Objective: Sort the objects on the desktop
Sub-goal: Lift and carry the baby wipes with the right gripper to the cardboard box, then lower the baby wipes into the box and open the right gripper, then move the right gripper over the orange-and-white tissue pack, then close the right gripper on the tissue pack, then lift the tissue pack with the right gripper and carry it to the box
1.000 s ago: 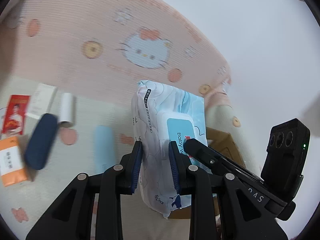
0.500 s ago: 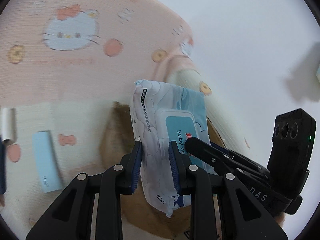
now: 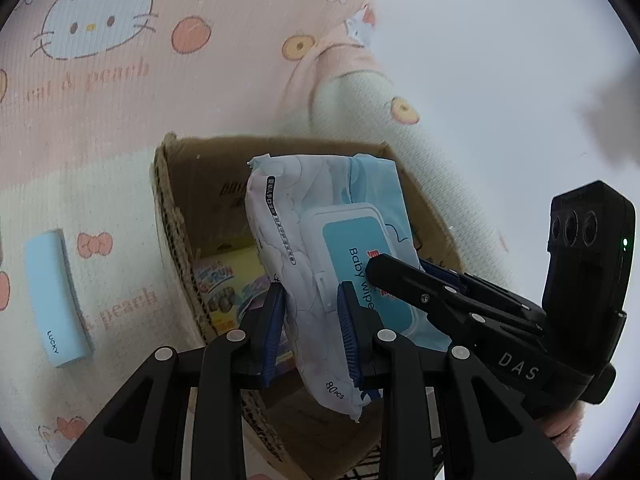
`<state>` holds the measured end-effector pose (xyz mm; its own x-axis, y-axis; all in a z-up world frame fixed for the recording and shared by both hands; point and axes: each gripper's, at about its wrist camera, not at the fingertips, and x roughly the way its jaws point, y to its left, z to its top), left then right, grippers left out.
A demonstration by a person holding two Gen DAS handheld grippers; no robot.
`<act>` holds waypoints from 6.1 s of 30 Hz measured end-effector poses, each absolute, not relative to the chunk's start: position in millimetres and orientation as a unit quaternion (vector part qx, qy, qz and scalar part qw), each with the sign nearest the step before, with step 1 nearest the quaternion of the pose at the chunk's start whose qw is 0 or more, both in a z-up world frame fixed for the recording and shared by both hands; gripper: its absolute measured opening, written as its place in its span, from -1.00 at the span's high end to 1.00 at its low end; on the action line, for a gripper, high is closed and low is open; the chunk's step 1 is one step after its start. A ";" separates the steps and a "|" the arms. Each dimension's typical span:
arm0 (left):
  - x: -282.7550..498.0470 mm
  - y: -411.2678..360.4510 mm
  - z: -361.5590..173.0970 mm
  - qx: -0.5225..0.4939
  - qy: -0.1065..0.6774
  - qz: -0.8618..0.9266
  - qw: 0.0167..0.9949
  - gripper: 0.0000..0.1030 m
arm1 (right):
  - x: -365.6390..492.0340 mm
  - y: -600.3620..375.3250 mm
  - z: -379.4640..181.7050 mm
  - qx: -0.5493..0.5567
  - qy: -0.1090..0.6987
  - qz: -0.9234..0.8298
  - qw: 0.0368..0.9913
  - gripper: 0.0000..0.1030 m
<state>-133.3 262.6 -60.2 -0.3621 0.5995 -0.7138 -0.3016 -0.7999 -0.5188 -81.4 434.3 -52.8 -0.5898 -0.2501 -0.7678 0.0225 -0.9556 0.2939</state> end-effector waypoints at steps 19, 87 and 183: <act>-125.1 286.9 -71.0 -0.516 -0.034 0.816 0.257 0.22 | -102.3 456.3 -115.3 0.558 -0.136 -0.816 0.067 -0.36; 11.5 -148.6 -128.3 -0.437 -0.240 0.866 -0.033 -0.23 | -122.5 21.0 -143.6 0.561 0.001 -0.757 0.334 -0.48; -36.0 -5.2 -220.6 -0.549 -0.271 0.787 0.068 0.23 | -75.8 172.1 -247.9 0.584 -0.133 -0.767 0.232 0.29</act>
<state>-36.0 -5.2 -220.6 -0.3876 0.4049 -0.8281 0.1912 -0.8435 -0.5019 -75.8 172.1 -247.9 -0.2109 -0.5114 -0.8331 0.2008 -0.8568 0.4751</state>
